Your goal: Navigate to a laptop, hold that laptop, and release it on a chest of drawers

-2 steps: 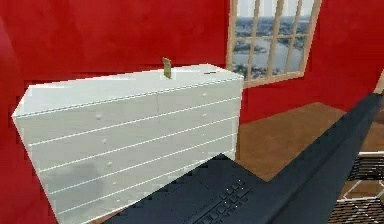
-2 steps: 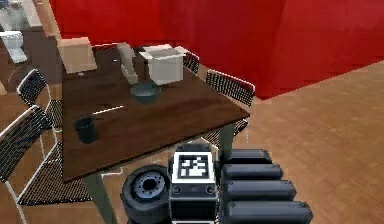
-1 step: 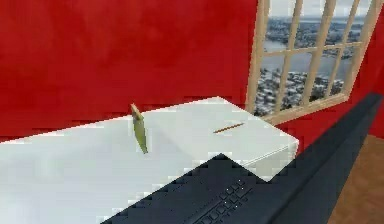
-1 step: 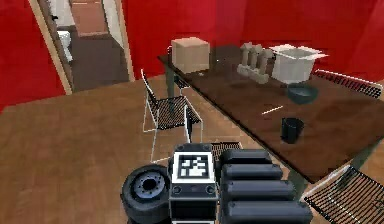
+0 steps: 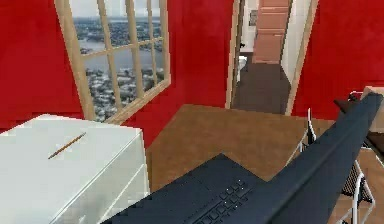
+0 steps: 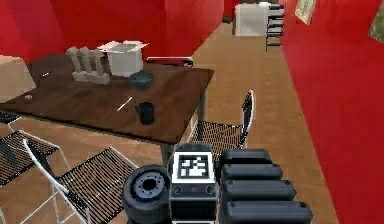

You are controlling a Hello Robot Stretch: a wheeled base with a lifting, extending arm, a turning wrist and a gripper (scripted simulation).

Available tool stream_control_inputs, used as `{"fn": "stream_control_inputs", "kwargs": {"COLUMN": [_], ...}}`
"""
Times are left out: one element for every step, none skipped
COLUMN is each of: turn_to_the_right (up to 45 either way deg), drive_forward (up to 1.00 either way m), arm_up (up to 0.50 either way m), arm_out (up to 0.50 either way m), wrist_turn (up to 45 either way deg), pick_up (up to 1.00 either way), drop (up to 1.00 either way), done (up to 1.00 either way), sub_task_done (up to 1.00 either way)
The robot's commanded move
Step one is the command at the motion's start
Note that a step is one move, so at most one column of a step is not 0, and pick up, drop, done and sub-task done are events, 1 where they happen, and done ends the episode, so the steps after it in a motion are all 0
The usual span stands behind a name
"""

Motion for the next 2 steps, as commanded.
{"fn": "stream_control_inputs", "kwargs": {"turn_to_the_right": [45.0,45.0], "drive_forward": [0.0,0.0], "arm_up": [0.0,0.0], "arm_out": [0.0,0.0], "wrist_turn": [0.0,0.0], "pick_up": [0.0,0.0], "drop": [0.0,0.0], "done": [0.0,0.0], "sub_task_done": [0.0,0.0]}}
